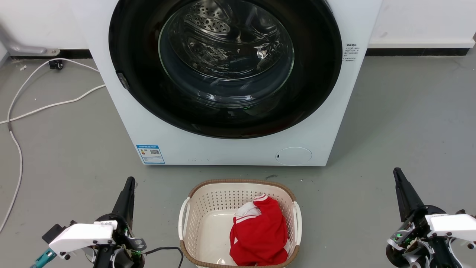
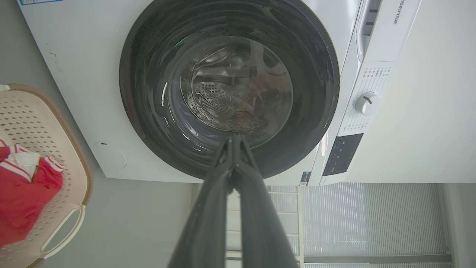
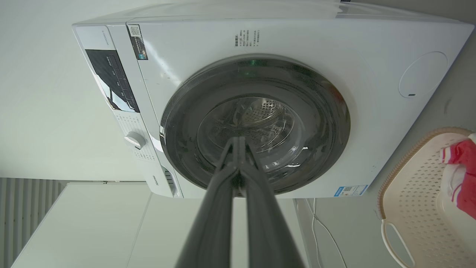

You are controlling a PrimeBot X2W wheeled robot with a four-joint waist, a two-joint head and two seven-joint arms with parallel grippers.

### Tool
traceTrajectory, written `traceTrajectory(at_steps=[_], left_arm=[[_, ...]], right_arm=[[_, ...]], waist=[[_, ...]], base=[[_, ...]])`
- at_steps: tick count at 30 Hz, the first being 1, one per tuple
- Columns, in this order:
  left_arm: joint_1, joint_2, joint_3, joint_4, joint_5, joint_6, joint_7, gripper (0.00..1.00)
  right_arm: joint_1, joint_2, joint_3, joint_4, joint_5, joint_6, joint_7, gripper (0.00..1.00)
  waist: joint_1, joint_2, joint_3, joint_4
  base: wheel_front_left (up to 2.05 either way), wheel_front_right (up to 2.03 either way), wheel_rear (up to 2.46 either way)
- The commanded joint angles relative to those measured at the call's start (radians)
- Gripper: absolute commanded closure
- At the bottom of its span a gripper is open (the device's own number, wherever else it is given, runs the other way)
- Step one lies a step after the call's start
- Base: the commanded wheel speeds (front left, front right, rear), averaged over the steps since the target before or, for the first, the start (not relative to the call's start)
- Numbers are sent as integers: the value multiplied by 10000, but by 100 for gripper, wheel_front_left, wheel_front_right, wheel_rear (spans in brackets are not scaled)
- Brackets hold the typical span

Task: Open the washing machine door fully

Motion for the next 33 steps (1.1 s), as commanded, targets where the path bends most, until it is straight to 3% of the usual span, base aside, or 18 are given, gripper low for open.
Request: traceTrajectory(at_steps=[1, 7, 8, 19, 33], left_arm=[[-80, -9, 37, 4, 35, -29, 39, 100], [-80, -10, 38, 4, 37, -29, 36, 100], [-1, 0, -1, -5, 2, 0, 2, 0], [102, -18, -224, -326, 296, -1, -486, 0], [-26, -16, -352, -1613, 2976, -6, -1151, 0]], right_arm=[[-141, 38, -10, 13, -10, 0, 20, 100], [-142, 39, -11, 14, -11, 0, 22, 100], [1, 2, -1, -4, -3, 0, -7, 0], [247, 14, 158, -244, -176, 0, -485, 0], [321, 17, 154, -1377, -3074, 0, -1154, 0]], waist=[[0, 0, 0, 0], [0, 0, 0, 0], [0, 0, 0, 0], [0, 0, 3, -7], [0, 0, 29, -37]], base=[[0, 0, 0], [0, 0, 0], [0, 0, 0], [0, 0, 0], [0, 0, 0]])
